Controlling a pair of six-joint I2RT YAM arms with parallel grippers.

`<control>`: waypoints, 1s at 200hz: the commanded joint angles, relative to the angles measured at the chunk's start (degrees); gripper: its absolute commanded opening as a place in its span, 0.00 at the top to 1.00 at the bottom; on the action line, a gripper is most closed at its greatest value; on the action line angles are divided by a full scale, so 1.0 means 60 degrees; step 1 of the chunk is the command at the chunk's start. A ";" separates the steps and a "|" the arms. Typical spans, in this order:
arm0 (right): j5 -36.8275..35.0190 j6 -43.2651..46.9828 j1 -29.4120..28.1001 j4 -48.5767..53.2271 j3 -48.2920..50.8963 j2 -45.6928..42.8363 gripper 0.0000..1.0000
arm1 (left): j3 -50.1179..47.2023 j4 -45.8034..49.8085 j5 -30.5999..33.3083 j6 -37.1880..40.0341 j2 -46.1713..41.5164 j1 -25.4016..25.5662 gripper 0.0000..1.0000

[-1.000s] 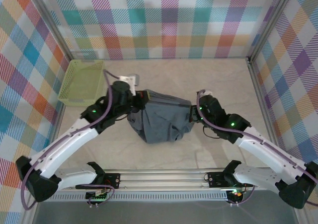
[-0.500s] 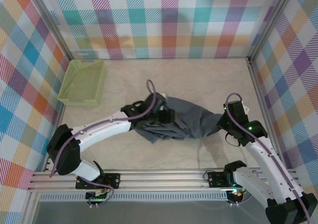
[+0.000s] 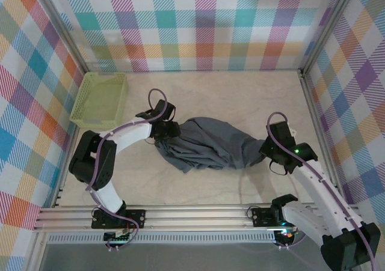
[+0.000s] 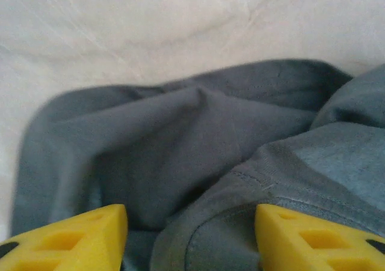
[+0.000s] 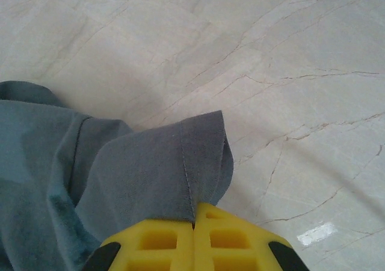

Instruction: Fold the inside-out t-shirt

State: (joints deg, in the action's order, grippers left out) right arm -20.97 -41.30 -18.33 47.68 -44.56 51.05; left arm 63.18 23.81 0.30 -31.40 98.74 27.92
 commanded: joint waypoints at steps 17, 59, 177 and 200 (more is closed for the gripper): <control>0.0441 0.0289 0.0039 -0.0700 -0.0208 0.0539 1.00 | 0.0593 0.0088 -0.1031 0.0073 0.0283 -0.0278 0.77; 0.1946 0.1367 0.0016 -0.1523 -0.2170 0.2007 1.00 | 0.2663 0.1846 0.0147 0.0307 -0.1599 -0.1766 1.00; 0.1624 0.1880 0.1080 -0.1866 -0.3929 0.3538 1.00 | 0.3156 0.0868 0.0574 0.0586 -0.3673 0.2892 0.98; 0.1459 0.1989 0.1336 -0.1895 -0.3676 0.3667 0.76 | 0.2553 0.0028 -0.0185 0.0313 -0.2401 0.4095 0.73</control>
State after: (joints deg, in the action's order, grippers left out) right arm -10.98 -30.76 -11.68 37.32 -68.01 72.64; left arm 82.19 29.06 4.56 -27.09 78.96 46.22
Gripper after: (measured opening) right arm 0.088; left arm 0.141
